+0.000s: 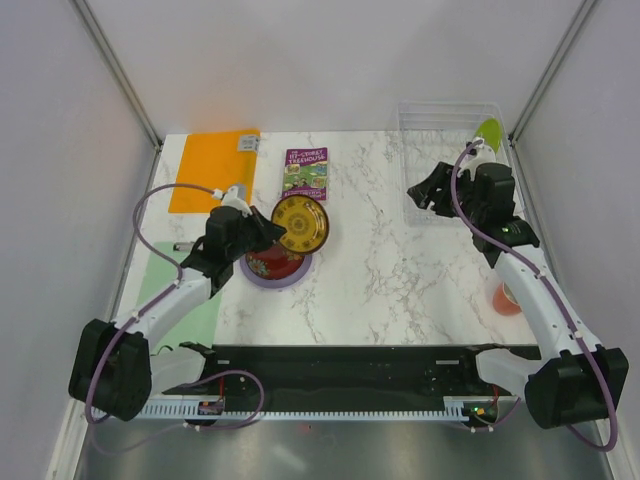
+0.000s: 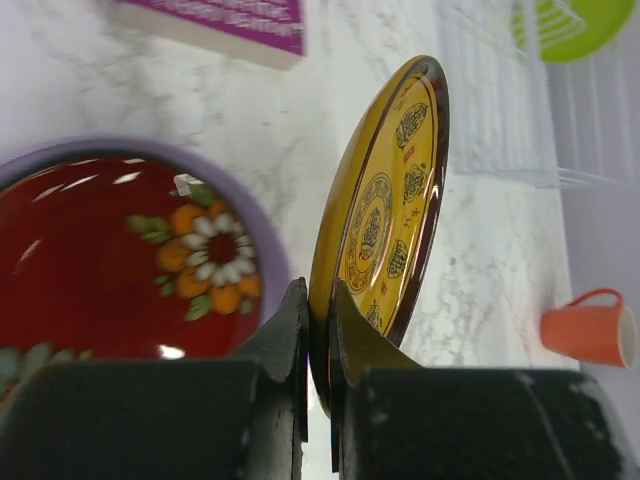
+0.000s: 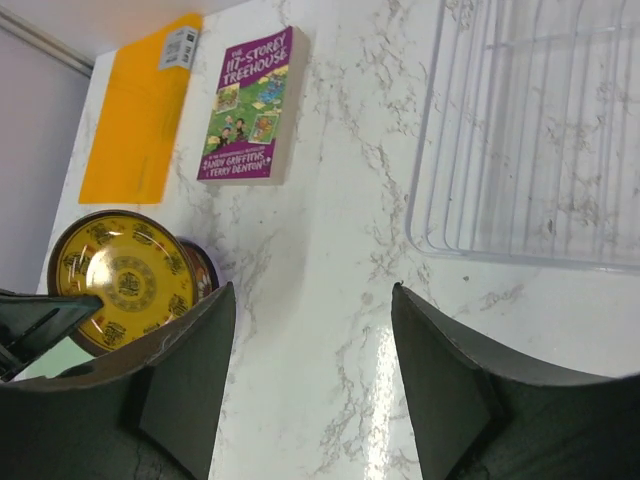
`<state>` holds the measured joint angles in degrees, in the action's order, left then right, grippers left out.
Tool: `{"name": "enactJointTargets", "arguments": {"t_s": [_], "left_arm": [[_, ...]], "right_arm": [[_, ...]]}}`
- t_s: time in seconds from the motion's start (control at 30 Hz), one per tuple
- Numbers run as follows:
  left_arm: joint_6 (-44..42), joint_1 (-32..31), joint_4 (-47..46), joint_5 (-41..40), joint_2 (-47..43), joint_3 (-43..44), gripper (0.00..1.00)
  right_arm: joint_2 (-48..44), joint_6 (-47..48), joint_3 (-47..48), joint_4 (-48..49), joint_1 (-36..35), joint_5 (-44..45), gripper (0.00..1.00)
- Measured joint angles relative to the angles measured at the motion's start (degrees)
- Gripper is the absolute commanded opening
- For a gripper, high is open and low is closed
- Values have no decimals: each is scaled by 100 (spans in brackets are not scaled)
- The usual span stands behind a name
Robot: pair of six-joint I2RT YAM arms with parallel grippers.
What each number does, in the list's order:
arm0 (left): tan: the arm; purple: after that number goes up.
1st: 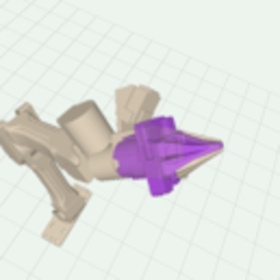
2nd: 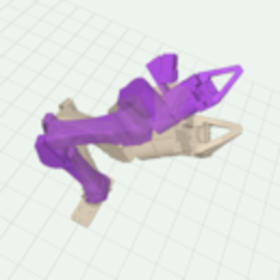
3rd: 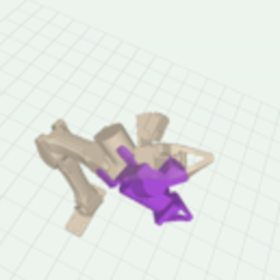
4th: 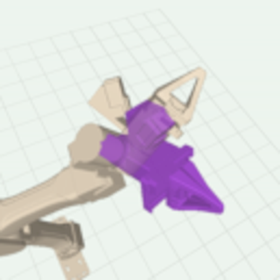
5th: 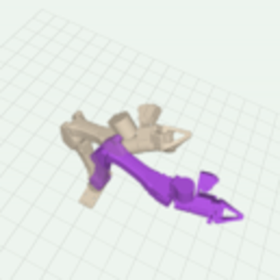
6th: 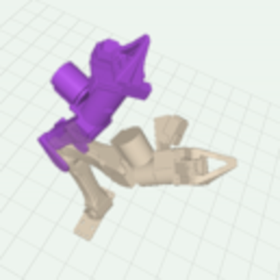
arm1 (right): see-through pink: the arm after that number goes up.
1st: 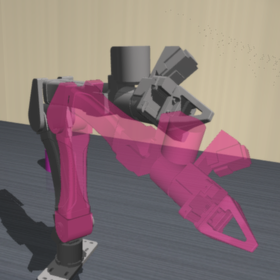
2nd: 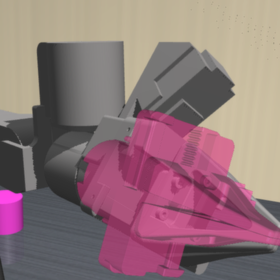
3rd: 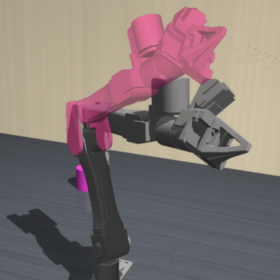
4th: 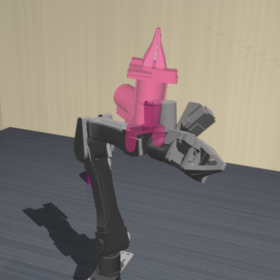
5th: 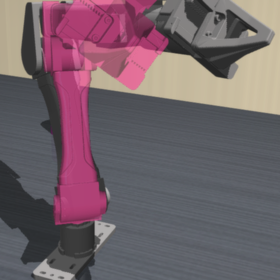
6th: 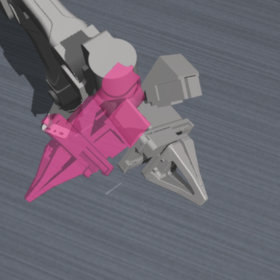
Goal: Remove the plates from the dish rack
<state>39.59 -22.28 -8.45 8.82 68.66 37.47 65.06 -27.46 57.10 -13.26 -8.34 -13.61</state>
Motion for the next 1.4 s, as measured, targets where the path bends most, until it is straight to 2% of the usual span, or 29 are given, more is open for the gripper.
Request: {"name": "enactJointTargets", "arguments": {"t_s": [0.27, 0.57, 0.63, 0.73, 0.77, 0.8, 0.87, 1.07, 1.27, 1.4], "left_arm": [[17, 1073, 398, -168, -490, -922, 2], [173, 1163, 409, -236, -258, -1163, 2], [219, 1163, 417, -245, -173, -1163, 12], [275, 1178, 404, -247, -142, -1167, 44], [297, 1178, 407, -256, -142, -1172, 62], [319, 1178, 417, -258, -142, -1185, 71], [343, 1178, 457, -251, -142, -1211, 82], [415, 1176, 487, -140, -142, -1237, 100], [337, 1178, 595, -118, -142, -1207, 100], [-7, 1169, 1394, -302, -107, -741, 100]], "right_arm": [[26, 245, 20, -247, 76, 216, 70], [372, 612, 968, -566, 396, 584, 71], [420, 682, 1169, -577, 448, 638, 71], [466, 782, 1311, -597, 514, 708, 72], [494, 813, 1353, -623, 533, 745, 72], [535, 857, 1403, -658, 555, 826, 72], [671, 946, 1541, -782, 590, 1058, 72], [1403, 1231, 2092, -994, 699, 2116, 72], [2192, 1377, 2518, -1169, 741, 3202, 72], [2798, 1530, 3012, -1172, 763, 3908, 72]]}}
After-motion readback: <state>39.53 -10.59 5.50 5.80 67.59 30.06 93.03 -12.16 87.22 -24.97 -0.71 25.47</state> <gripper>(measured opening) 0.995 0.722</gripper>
